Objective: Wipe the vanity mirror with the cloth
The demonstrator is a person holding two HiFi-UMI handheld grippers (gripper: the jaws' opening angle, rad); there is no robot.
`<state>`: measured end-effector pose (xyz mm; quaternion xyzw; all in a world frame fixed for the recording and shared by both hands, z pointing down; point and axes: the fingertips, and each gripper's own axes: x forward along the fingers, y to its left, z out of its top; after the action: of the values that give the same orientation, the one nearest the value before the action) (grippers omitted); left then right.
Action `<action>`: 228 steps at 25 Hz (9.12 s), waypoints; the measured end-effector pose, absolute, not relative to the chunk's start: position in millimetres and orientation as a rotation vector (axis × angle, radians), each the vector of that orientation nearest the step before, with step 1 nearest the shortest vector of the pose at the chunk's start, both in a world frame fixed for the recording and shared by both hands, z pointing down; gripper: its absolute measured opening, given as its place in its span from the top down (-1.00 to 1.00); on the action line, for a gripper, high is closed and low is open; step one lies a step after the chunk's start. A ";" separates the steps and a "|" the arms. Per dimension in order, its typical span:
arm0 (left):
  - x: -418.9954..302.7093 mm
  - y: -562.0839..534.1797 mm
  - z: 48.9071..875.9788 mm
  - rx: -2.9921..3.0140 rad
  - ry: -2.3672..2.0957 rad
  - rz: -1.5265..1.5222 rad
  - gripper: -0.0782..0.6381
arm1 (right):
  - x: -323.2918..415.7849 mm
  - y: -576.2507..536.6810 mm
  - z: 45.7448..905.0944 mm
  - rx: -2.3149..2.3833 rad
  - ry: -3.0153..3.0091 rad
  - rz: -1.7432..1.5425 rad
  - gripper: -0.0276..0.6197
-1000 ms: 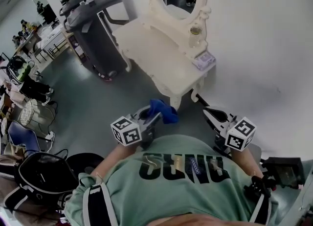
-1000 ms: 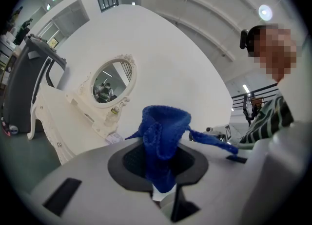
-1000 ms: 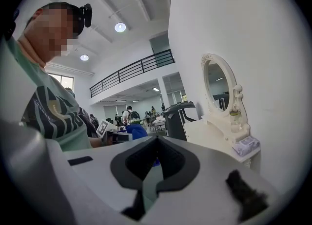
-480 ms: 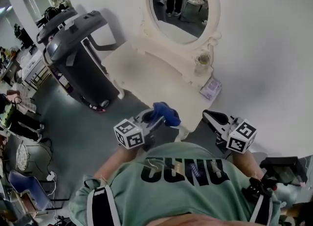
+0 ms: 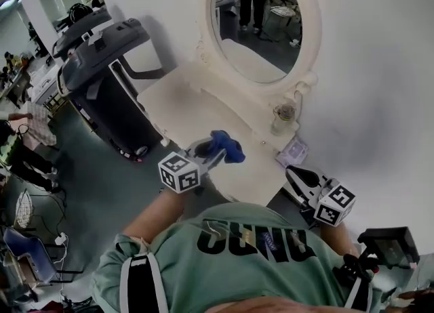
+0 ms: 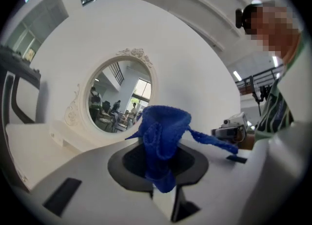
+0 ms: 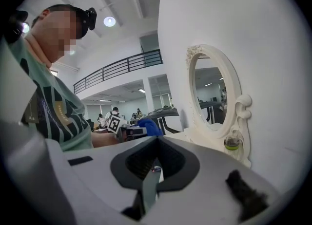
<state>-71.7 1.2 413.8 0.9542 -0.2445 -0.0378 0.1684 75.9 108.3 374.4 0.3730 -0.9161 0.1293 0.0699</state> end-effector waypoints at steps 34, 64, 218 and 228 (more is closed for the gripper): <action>-59.4 -607.8 215.2 2.971 -2.322 1.440 0.54 | 118.2 -152.4 421.3 1.060 -2.793 0.431 0.88; 41.7 -459.7 560.9 2.914 -1.316 1.296 0.56 | 101.0 -135.7 436.7 0.998 -2.746 0.649 0.88; -27.8 -517.8 284.7 2.992 -1.777 0.622 0.56 | 172.7 -88.4 406.8 1.358 -2.732 0.596 0.88; -57.1 -584.4 174.8 2.919 -2.068 0.686 0.55 | 184.0 -87.3 404.0 1.396 -2.778 0.595 0.88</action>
<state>-57.1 -584.4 174.8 0.7764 -0.5499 0.1823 -0.2480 184.0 -87.3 404.0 0.4410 -0.8775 0.1879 -0.0121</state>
